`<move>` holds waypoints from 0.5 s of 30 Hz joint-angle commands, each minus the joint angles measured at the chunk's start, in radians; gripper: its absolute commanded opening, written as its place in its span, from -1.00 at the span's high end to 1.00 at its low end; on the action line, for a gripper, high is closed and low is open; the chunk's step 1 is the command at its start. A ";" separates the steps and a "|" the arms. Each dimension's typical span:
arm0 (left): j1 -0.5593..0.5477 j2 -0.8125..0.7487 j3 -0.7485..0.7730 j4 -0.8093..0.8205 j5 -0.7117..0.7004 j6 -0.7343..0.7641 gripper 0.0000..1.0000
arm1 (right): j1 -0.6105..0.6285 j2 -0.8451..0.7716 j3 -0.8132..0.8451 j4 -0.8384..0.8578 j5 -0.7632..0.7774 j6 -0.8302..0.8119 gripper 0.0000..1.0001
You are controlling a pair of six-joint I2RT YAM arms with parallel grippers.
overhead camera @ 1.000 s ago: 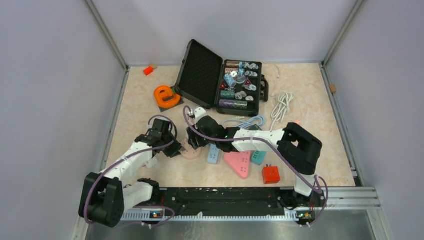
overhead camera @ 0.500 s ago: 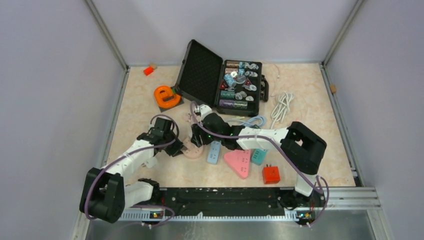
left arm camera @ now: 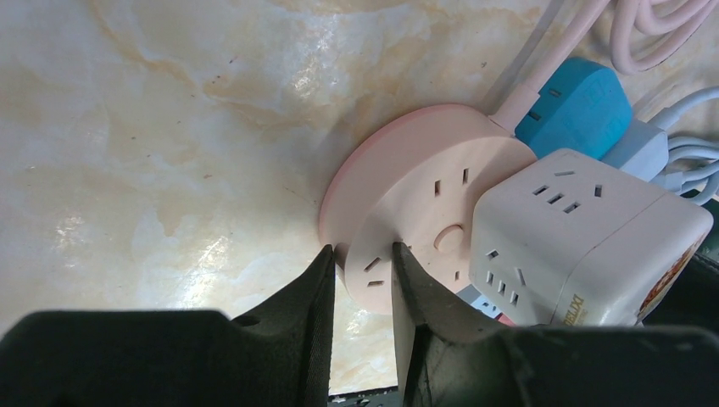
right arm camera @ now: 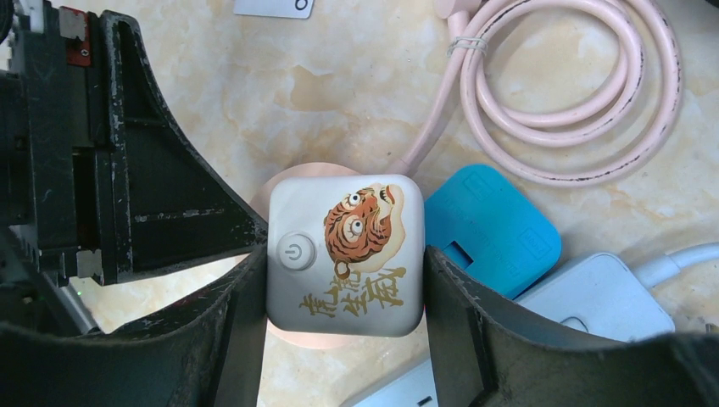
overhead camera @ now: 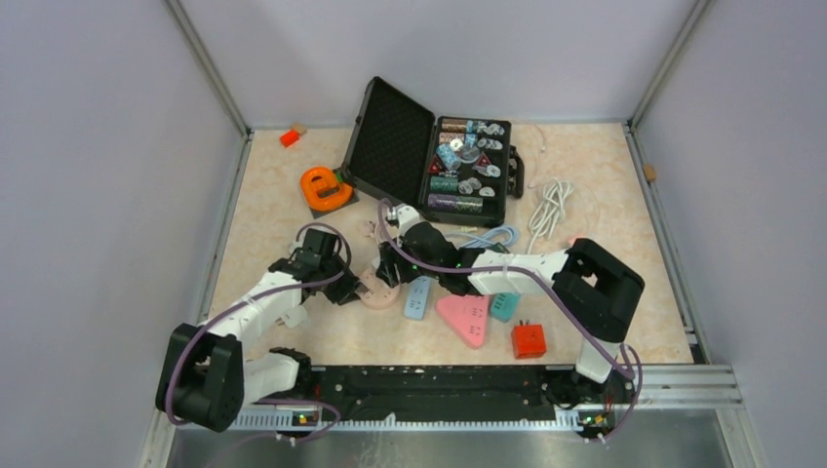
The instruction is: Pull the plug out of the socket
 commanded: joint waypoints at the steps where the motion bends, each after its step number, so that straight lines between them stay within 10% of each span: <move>1: -0.018 0.044 -0.043 -0.072 -0.024 0.008 0.42 | 0.063 -0.101 0.049 0.198 -0.016 -0.003 1.00; 9: -0.018 0.032 -0.040 -0.084 -0.036 0.002 0.42 | 0.124 -0.104 0.024 0.218 0.199 -0.201 1.00; 15: -0.018 0.028 -0.035 -0.091 -0.040 0.003 0.43 | 0.032 -0.140 -0.002 0.277 0.014 -0.033 1.00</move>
